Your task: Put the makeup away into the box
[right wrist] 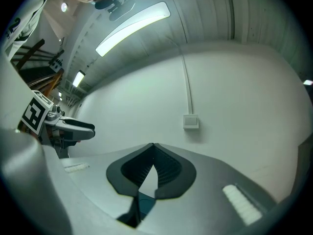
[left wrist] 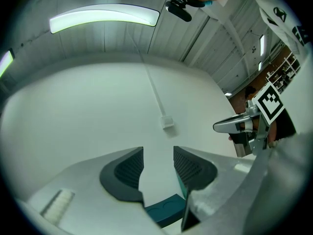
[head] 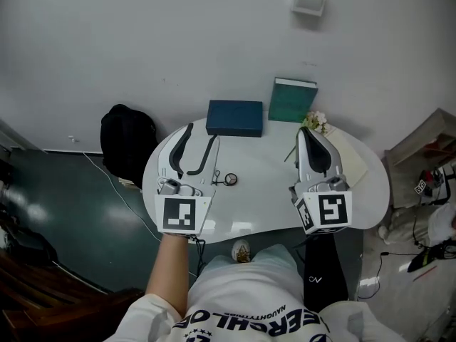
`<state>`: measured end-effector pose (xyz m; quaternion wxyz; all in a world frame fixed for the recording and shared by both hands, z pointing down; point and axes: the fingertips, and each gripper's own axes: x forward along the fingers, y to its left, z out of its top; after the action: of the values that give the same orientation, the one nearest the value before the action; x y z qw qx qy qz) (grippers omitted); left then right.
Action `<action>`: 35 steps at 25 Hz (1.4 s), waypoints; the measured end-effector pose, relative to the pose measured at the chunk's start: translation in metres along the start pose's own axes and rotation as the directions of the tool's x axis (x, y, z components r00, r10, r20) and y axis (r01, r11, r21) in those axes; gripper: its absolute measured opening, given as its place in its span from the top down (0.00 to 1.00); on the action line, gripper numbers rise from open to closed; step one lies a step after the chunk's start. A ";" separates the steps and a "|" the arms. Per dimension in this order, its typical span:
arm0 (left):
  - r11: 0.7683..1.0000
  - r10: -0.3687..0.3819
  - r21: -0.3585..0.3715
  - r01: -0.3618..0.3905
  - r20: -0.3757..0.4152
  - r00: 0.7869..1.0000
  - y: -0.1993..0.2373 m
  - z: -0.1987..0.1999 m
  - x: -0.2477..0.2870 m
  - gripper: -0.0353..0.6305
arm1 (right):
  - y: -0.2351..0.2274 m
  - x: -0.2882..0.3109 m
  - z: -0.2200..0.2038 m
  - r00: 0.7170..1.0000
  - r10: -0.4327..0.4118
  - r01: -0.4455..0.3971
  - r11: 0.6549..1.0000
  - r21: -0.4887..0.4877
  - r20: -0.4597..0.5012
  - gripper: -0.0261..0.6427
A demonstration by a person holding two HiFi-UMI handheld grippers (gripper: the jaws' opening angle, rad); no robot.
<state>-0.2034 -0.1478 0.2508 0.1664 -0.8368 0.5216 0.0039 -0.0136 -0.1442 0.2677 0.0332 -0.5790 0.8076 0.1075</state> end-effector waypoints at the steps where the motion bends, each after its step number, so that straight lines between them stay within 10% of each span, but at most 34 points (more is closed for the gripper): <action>1: 1.000 0.003 -0.002 -0.003 -0.005 1.000 0.005 -0.003 0.003 0.65 | 0.001 0.006 0.000 1.000 0.004 -0.004 1.000 0.000 0.003 0.92; 14: 0.997 -0.008 -0.076 0.005 -0.041 0.999 0.028 -0.029 0.020 0.64 | 0.012 0.049 -0.009 0.999 0.038 -0.038 0.999 -0.013 -0.007 0.92; 20: 0.982 -0.106 -0.175 0.070 -0.205 0.973 0.011 -0.105 0.033 0.63 | 0.005 0.047 -0.015 0.999 0.027 -0.027 1.000 -0.015 -0.027 0.92; 25: 0.969 -0.192 -0.222 0.104 -0.421 0.887 -0.002 -0.197 0.027 0.63 | 0.003 0.044 -0.021 0.999 0.024 -0.024 1.000 -0.013 -0.041 0.92; 35: 0.902 -0.416 -0.384 0.196 -0.654 0.632 -0.085 -0.330 -0.018 0.63 | -0.006 0.040 -0.035 0.997 0.012 -0.012 1.000 -0.008 -0.076 0.92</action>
<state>-0.1924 -0.1910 0.5896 -0.1727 -0.8610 0.3870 -0.2811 -0.0185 -0.1910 0.2938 -0.0009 -0.5779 0.8112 0.0890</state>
